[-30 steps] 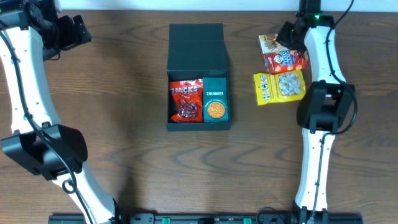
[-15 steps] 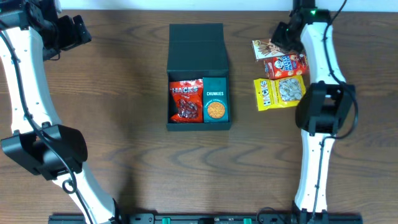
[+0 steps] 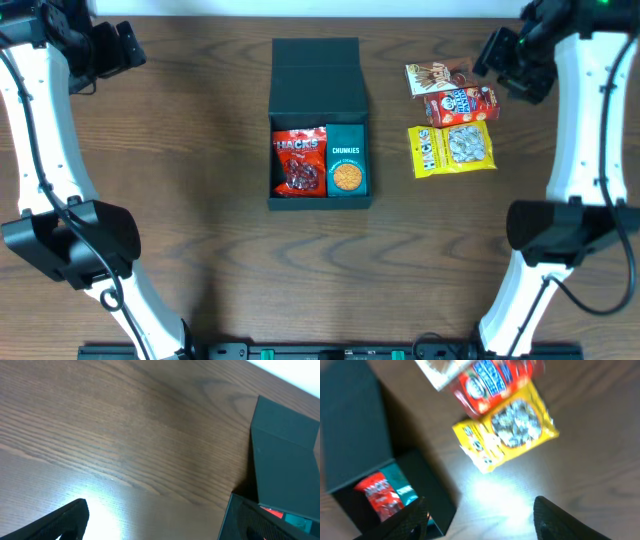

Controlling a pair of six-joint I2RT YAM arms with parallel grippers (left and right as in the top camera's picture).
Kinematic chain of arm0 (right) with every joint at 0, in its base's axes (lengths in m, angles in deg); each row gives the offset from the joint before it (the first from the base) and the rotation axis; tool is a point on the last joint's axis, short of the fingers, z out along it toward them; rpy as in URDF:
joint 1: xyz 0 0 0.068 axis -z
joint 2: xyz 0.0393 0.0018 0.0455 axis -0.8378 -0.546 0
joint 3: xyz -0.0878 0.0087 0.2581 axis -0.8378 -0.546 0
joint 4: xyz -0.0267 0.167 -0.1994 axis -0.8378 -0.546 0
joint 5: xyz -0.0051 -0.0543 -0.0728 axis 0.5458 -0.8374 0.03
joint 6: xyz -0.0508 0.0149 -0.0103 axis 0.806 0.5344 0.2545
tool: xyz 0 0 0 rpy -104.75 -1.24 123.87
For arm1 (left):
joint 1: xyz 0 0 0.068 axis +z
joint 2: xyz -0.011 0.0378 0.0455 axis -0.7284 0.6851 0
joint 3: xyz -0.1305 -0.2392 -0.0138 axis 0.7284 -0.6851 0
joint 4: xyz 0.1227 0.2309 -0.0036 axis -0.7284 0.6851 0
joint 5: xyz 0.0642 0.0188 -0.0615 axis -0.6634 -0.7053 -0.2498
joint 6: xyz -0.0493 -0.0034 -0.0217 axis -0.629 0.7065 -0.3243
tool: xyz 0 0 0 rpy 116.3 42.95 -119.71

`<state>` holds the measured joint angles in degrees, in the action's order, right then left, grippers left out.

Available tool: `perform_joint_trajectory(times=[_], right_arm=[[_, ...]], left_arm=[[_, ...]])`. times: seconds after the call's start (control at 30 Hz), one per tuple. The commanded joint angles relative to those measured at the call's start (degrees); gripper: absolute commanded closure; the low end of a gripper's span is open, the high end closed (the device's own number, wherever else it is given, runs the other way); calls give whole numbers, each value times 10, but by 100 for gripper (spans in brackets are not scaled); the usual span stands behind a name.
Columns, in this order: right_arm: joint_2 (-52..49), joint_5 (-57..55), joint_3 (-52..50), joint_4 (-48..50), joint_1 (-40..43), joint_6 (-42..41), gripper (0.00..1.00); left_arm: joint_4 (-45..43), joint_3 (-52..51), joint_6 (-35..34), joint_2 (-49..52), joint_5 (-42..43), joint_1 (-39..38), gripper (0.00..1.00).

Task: Pack container
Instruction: 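Grasp the yellow candy bag with the right gripper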

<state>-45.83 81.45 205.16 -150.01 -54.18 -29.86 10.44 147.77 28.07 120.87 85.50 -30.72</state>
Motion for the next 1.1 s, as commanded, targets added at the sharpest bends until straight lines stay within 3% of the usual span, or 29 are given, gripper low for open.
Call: perform_joint_trajectory(times=[0.0, 0.37, 0.9, 0.93, 1.07], right_arm=[[-22, 17, -57, 7, 4, -15, 30], [-22, -30, -306, 178, 3, 19, 29], [-23, -47, -457, 369, 3, 67, 31], [-23, -47, -460, 373, 3, 67, 33], [-23, -47, -475, 381, 3, 67, 57]], left_arm=[[-2, 1, 10, -1, 2, 0, 5], [-2, 1, 11, -1, 2, 0, 5], [-1, 1, 10, -1, 3, 0, 5], [-1, 1, 10, -1, 2, 0, 5], [-1, 1, 10, -1, 3, 0, 5]])
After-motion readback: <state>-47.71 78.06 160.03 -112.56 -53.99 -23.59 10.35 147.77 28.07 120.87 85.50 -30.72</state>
